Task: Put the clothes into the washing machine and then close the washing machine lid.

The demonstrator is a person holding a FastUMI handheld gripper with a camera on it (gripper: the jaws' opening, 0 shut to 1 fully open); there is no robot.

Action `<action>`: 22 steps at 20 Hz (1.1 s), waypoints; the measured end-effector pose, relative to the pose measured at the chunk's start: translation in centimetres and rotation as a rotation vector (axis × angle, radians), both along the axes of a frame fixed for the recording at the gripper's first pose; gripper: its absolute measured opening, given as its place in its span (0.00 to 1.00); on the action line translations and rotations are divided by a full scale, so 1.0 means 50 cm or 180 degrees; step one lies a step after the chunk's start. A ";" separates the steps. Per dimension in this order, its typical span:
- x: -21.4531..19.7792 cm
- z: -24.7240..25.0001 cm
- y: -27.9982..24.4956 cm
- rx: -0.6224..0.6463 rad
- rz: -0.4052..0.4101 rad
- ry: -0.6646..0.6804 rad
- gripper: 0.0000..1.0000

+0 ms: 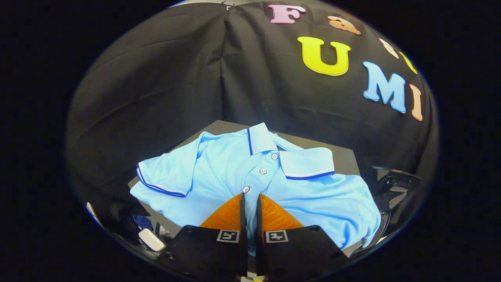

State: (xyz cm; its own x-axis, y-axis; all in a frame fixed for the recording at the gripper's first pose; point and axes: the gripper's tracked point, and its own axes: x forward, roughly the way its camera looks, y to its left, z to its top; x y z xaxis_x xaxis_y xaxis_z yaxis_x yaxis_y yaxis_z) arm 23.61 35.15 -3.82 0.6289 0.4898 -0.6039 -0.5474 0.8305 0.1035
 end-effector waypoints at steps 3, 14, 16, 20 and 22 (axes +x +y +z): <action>-0.003 0.009 0.004 -0.0134 0.0144 -0.0209 0.10; 0.004 0.055 0.001 0.0287 0.0079 -0.0175 0.02; 0.012 0.088 -0.003 0.0397 0.0051 -0.0249 0.01; 0.028 0.182 -0.021 0.0582 0.0051 -0.0490 0.01; 0.032 0.214 -0.030 0.0661 0.0048 -0.0553 0.01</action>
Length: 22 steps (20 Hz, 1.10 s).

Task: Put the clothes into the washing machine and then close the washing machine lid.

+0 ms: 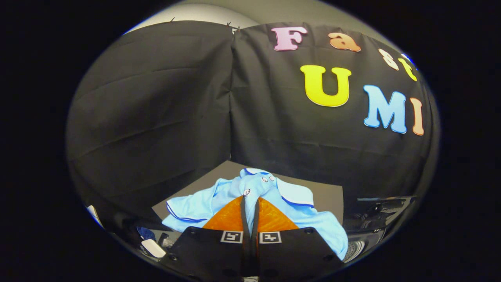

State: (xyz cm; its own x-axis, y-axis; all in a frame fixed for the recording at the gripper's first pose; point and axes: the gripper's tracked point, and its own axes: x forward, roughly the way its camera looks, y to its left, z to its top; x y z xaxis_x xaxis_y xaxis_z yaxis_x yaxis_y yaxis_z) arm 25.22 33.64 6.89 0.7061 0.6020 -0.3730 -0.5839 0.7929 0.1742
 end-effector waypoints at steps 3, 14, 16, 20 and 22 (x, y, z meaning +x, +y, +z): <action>0.008 0.069 -0.009 0.0122 -0.0019 -0.0142 0.01; -0.020 0.323 -0.041 0.0673 0.0083 -0.0538 0.01; -0.018 0.315 -0.043 0.0683 0.0065 -0.0519 0.01; -0.012 0.315 -0.088 0.0639 -0.0022 -0.0532 0.01; 0.001 0.316 -0.120 0.0641 -0.0091 -0.0540 0.01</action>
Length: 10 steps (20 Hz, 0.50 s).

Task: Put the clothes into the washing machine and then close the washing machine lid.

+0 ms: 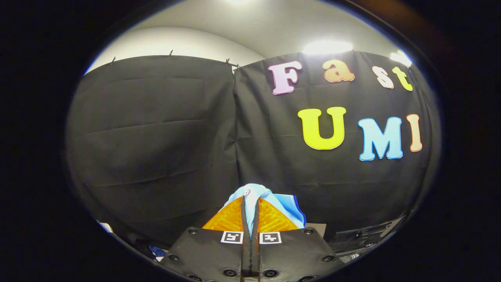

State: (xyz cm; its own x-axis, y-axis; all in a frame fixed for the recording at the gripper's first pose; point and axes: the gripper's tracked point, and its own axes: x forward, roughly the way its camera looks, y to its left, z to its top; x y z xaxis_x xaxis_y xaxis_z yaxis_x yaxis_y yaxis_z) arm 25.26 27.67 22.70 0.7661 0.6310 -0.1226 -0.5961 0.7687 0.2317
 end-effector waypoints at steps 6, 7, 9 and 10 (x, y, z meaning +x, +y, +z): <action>0.035 -0.002 -0.130 0.0005 -0.0311 0.0014 0.01; 0.040 -0.007 -0.153 -0.0007 -0.0365 0.0025 0.01; 0.052 -0.014 -0.208 -0.0016 -0.0492 0.0032 0.01; 0.057 -0.016 -0.238 -0.0014 -0.0566 0.0033 0.01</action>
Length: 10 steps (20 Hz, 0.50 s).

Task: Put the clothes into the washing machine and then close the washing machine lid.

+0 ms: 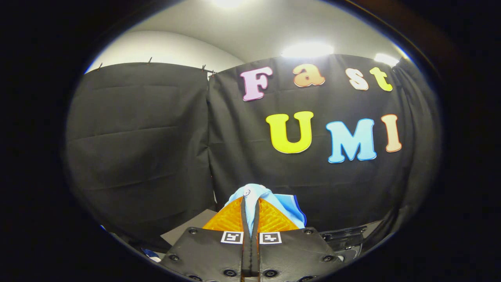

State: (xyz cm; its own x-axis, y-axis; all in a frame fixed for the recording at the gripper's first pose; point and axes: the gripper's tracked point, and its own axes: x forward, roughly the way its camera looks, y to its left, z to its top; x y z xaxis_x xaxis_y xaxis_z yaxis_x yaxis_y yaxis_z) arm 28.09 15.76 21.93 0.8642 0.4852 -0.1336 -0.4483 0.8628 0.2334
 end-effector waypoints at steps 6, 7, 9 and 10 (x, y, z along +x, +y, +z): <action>0.026 -0.008 -0.176 0.0004 -0.0440 0.0020 0.01; 0.029 -0.013 -0.201 -0.0009 -0.0502 0.0035 0.01; 0.030 -0.009 -0.249 -0.0021 -0.0620 0.0028 0.01; 0.031 -0.007 -0.271 -0.0036 -0.0670 0.0021 0.01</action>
